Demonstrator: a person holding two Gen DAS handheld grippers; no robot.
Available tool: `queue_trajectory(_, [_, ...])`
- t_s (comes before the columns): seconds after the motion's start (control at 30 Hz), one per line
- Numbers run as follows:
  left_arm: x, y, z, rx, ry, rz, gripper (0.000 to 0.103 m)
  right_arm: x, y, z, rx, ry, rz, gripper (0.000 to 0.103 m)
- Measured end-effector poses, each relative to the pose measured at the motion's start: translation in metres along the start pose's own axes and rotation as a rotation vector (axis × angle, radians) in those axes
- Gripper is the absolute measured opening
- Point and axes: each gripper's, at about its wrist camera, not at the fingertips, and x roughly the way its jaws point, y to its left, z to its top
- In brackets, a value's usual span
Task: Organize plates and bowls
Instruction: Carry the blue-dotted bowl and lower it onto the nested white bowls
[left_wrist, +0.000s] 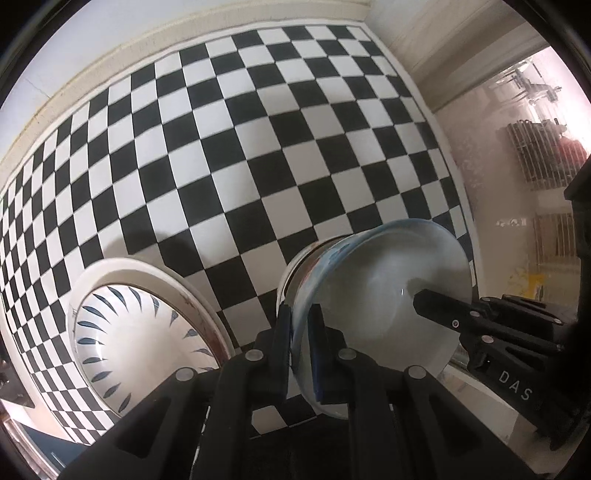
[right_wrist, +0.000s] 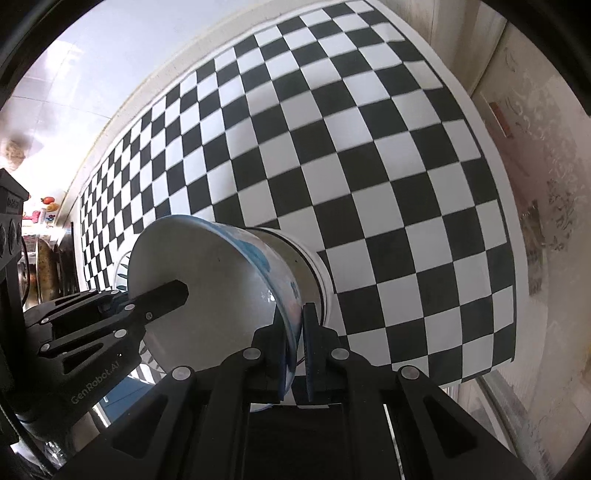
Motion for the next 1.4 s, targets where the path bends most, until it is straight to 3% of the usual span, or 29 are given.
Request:
queue_trajectory(0.53, [0.021,-0.005,0.006,-0.007,0.045,0.062,0.007,0.024,-0.001,0.002,-0.009,0.065,-0.009,0.008])
queue_trajectory(1.4, [0.029,-0.001,0.007,-0.056,0.09,0.101,0.01,0.024,-0.005,0.011,0.045,0.121,0.018,0.013])
